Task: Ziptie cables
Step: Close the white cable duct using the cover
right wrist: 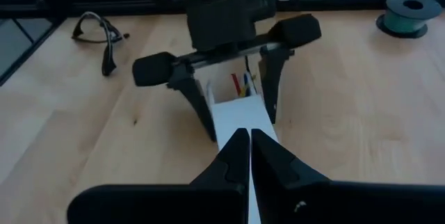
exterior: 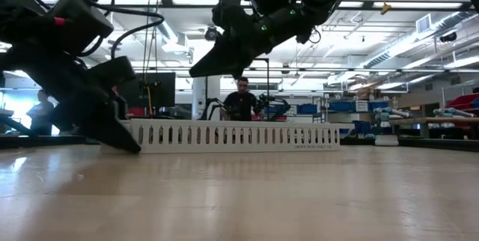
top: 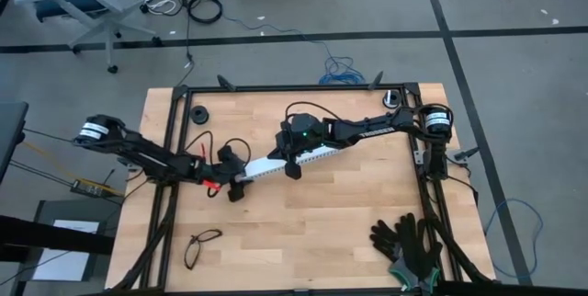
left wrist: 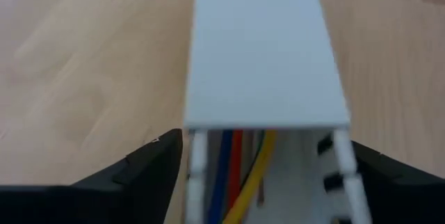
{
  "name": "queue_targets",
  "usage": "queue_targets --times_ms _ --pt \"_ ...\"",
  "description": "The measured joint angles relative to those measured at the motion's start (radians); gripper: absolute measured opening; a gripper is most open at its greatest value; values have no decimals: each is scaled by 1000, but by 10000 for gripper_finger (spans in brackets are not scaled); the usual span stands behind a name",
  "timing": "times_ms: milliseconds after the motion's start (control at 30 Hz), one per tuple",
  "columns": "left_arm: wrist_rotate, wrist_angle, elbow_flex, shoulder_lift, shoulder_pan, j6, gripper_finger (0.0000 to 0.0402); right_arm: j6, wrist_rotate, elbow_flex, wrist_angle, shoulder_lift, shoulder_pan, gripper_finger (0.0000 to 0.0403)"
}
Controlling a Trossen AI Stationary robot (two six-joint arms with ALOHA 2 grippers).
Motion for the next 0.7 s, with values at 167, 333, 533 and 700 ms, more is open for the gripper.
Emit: queue_targets --times_ms 167,333,533,700 --pt "-3 -203 -1 -155 -21 -68 276 15 3 0 1 0 0 0" --pt "-31 -276 -11 -284 -79 -78 269 32 21 0 0 0 -1 0" --pt "-65 -218 -97 -311 -133 -217 269 34 21 0 0 0 -1 0" --pt "-111 -21 -181 -300 -153 -275 269 34 21 1 0 0 -1 0"
